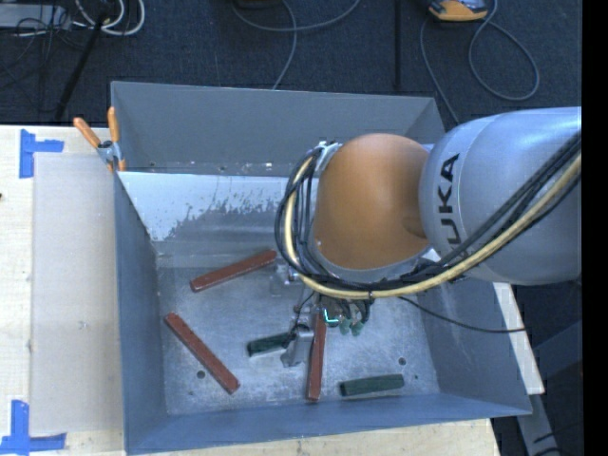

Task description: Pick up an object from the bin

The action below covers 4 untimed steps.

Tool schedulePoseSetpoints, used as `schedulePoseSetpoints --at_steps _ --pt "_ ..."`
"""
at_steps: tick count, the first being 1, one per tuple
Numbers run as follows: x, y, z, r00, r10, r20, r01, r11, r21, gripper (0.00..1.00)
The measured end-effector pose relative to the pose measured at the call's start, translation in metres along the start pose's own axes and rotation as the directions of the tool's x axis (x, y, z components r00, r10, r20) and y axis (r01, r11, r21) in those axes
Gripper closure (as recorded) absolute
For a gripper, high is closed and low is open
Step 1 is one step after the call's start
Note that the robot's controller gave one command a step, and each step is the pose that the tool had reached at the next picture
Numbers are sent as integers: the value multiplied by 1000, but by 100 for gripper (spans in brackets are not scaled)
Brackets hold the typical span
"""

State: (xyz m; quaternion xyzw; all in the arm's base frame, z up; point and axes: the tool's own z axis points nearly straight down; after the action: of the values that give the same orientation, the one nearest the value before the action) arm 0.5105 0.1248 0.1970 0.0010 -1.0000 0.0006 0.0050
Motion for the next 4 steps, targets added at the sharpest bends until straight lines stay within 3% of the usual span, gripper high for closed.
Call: schedulePoseSetpoints --at_steps 1,4 --pt "-30 -36 132 993 -114 2 114 993 1 0" --pt "-30 -36 132 995 -97 8 97 995 -2 0"
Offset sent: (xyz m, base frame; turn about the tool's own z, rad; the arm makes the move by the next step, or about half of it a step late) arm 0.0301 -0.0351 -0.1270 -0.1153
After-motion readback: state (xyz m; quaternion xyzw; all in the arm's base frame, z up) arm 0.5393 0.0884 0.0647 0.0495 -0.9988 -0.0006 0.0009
